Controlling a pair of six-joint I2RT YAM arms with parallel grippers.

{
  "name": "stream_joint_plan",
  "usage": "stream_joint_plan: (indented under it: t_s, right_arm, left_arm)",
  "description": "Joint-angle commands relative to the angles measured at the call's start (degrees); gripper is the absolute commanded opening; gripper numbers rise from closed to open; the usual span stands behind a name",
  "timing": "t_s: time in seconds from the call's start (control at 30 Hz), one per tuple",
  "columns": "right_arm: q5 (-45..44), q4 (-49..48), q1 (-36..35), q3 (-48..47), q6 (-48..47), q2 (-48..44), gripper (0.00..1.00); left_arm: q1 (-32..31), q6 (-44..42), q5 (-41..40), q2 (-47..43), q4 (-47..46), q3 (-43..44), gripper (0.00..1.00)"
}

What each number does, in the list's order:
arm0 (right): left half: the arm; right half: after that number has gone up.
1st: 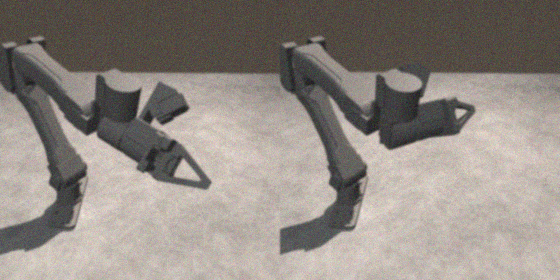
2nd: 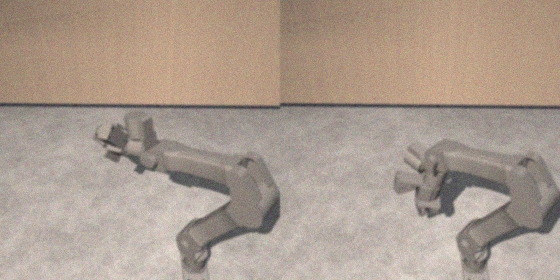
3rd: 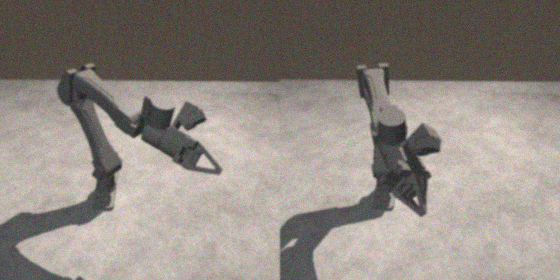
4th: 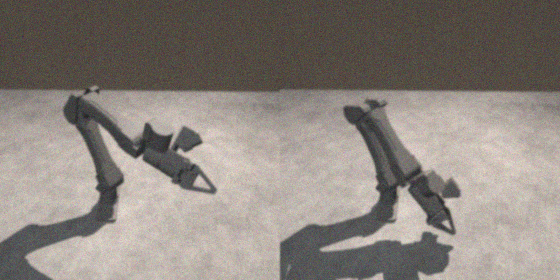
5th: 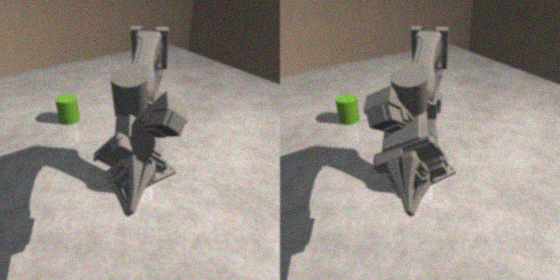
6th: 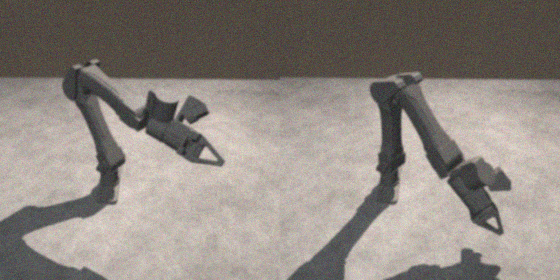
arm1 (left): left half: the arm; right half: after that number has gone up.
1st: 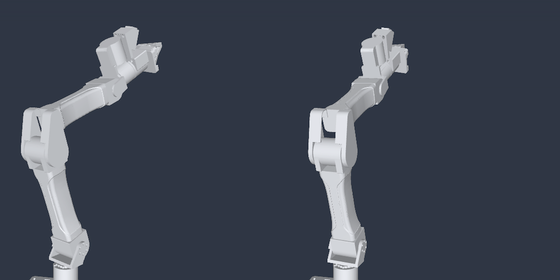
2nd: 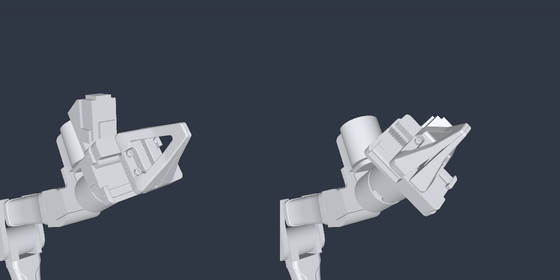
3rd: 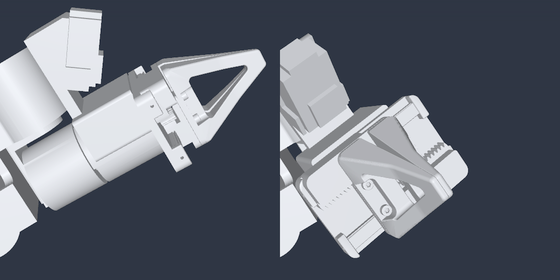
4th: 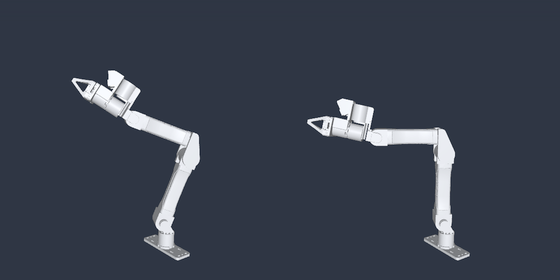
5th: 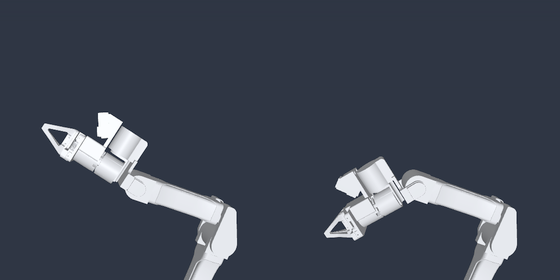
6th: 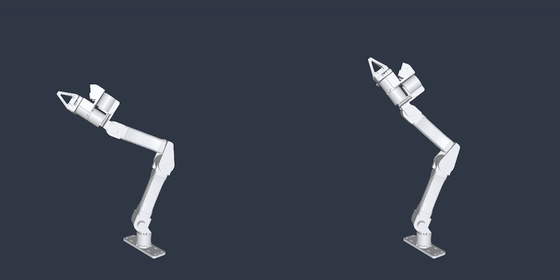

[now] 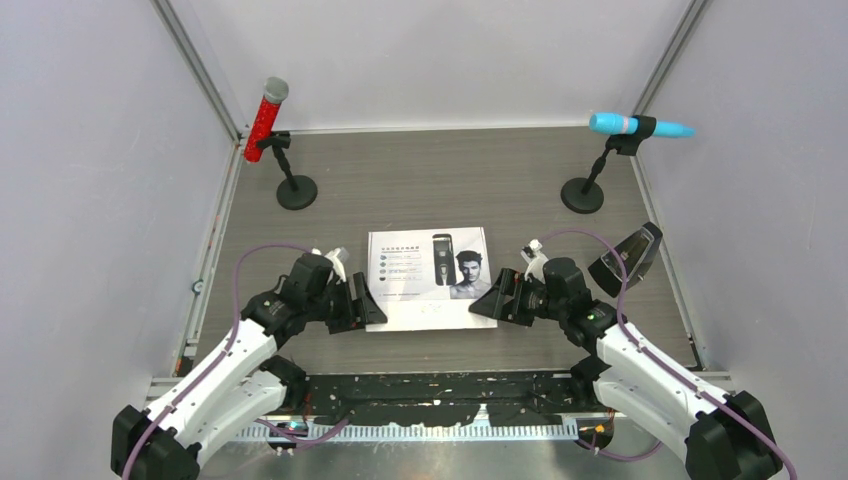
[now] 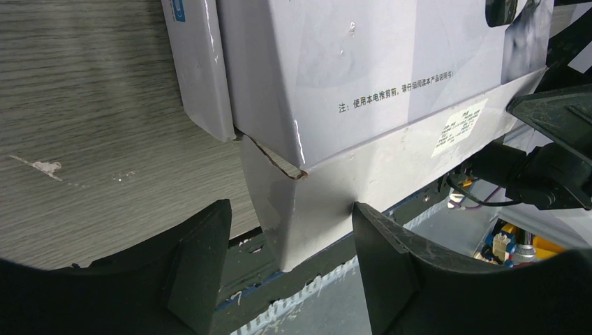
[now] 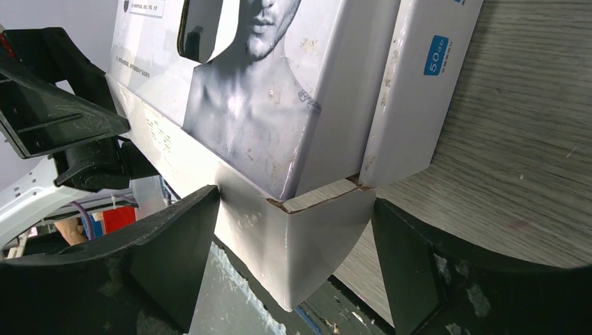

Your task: Sort the hair-cutting tools

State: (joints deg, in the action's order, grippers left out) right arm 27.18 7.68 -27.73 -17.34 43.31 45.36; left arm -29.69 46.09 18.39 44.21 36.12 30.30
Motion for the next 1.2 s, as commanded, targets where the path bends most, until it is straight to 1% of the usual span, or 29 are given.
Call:
stream_joint_plan:
  t_s: [0.0,0.47,1.17]
  right_arm:
    - [1.4,-1.5,-0.6,-1.9,0.9,-1.0,0.88]
    - [1.8,0.4,-0.8,-1.9,0.8,-1.8,0.87]
    - [-1.0,-2.2,-0.9,2.0,-1.2,2.4,0.87]
  left_arm:
    - [-0.5,-0.1,-0.6,-0.5,-0.2,1.9,0.67]
    - [-2.3,0.7,-1.3,0.2,-0.9,2.8,0.67]
    - [-3.0,0.9,-3.5,-0.2,-0.3,1.7,0.67]
